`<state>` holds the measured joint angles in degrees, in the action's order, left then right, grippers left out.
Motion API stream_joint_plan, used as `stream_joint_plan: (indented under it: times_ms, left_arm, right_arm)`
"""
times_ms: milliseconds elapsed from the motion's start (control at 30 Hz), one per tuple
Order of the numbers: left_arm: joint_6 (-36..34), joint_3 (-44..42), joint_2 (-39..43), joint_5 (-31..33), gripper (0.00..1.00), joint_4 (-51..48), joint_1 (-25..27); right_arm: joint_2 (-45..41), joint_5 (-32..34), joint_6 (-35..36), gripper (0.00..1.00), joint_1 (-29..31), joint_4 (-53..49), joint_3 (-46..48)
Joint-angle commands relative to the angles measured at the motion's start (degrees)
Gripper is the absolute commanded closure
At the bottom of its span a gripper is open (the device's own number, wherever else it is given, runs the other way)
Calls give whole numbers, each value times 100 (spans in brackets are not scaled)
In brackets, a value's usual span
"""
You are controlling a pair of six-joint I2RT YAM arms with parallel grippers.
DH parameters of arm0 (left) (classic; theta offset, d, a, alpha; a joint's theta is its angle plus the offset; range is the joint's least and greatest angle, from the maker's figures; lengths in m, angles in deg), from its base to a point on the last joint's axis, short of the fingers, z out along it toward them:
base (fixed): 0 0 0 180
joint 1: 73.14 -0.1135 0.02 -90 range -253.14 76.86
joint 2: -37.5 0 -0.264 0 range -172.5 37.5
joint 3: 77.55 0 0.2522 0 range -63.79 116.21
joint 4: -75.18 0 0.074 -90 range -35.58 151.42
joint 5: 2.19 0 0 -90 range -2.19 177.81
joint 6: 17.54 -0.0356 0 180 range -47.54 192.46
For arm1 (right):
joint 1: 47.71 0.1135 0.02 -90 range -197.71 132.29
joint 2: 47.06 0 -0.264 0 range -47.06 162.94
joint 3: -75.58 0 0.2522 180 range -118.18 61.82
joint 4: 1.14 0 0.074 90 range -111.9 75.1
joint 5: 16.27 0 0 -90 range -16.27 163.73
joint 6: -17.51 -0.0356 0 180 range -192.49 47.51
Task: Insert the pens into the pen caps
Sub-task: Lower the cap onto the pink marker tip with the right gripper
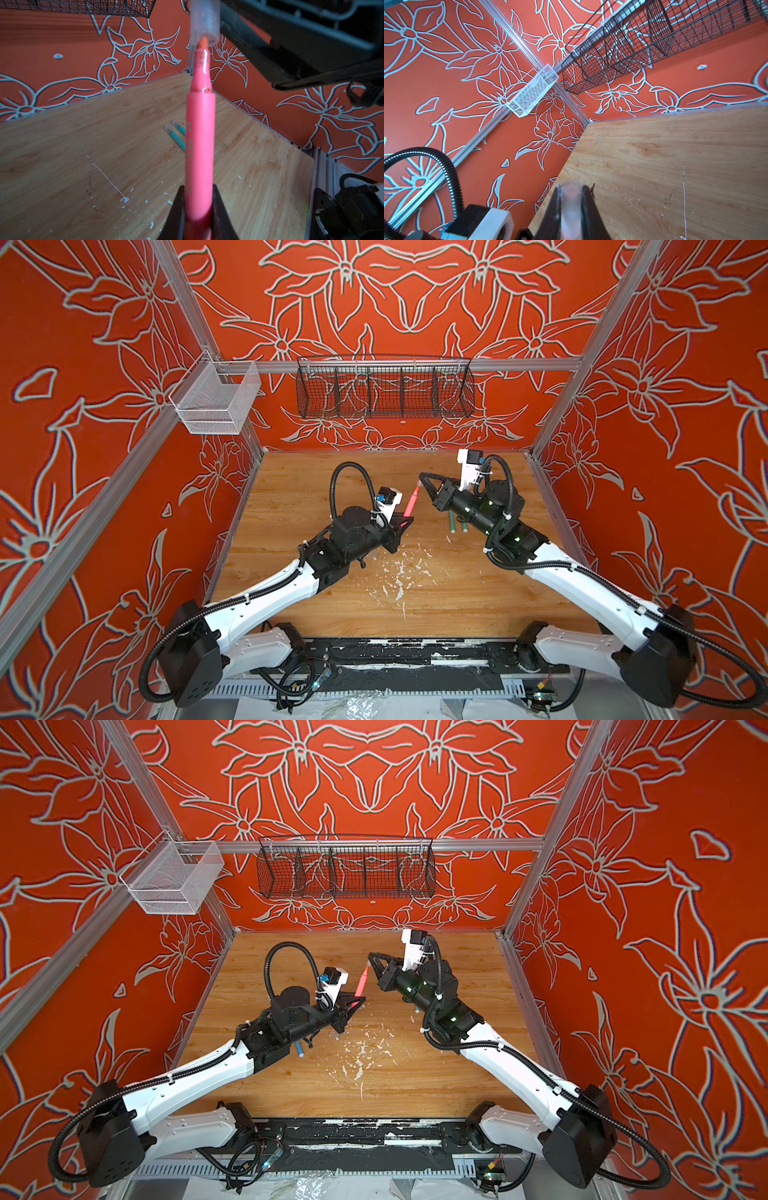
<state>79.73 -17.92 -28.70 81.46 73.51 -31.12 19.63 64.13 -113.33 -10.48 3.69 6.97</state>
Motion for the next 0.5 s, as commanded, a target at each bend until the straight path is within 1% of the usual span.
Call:
stream_joint_plan:
  times_ms: [0, 100, 467]
  left_arm:
    - [-87, 167, -28, -50, 100, 28, 34]
    - [-76, 166, -18, -31, 100, 29, 34]
    - [-59, 142, 58, 46, 100, 62, 34]
  right_arm:
    - [0, -203, -138, 92, 46, 342, 53]
    - [63, -314, -159, 92, 56, 265, 14]
    - [43, -208, 75, 92, 125, 29, 194]
